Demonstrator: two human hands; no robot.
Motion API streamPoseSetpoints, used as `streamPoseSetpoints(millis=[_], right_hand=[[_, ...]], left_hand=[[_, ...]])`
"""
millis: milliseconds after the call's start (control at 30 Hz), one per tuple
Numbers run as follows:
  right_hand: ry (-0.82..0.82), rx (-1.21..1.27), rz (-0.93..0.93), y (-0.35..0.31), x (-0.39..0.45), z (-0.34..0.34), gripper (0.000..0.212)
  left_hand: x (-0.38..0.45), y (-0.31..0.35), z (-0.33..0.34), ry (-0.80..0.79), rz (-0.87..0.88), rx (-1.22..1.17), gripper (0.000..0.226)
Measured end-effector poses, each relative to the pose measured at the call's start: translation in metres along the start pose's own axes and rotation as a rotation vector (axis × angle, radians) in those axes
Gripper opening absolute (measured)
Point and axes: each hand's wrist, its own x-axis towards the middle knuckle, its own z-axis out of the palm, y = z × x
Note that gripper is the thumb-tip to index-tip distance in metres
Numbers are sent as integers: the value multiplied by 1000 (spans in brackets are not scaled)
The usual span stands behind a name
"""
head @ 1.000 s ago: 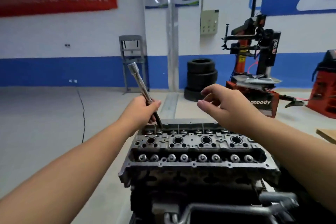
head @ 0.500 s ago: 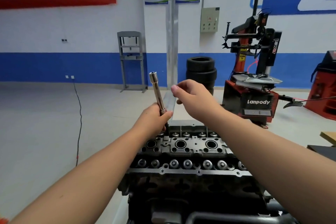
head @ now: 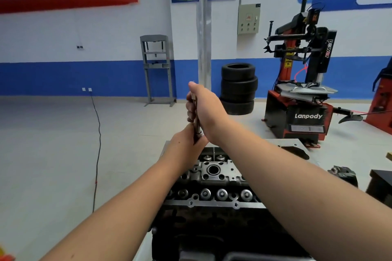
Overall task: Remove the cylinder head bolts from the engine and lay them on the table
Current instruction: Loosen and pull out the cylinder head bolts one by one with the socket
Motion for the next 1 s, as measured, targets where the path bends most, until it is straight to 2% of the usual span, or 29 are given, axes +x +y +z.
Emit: streamPoseSetpoints(millis=[100,200,267,433,667,767,833,900,1000], right_hand=[[-21,33,-25,7,2,10,26],[-55,84,-42,10,5,13,28],[-67,141,-37,10,8,11,32],[-98,158,-70,14,12,13,35],[-269,213,-20,16,19,1,40],[-159,46,-225,30,18,-4,34],[-5,-113,-424,42,17,-6,27],[105,-207,-534,50,17,-8,23],[51,-182,-537,53,16,-9,17]], left_hand=[[-9,-13,2,-50,-13,-265,28],[-13,-22,0,0,11,-503,32],[-14,-22,-1,48,30,-521,28],[-15,-24,0,37,51,-494,21],[-12,-25,3,93,31,-542,30],[-11,-24,2,112,28,-535,23],[-11,-22,2,123,20,-501,25],[-11,-22,2,141,10,-473,26],[-9,-25,3,134,-13,-503,27]])
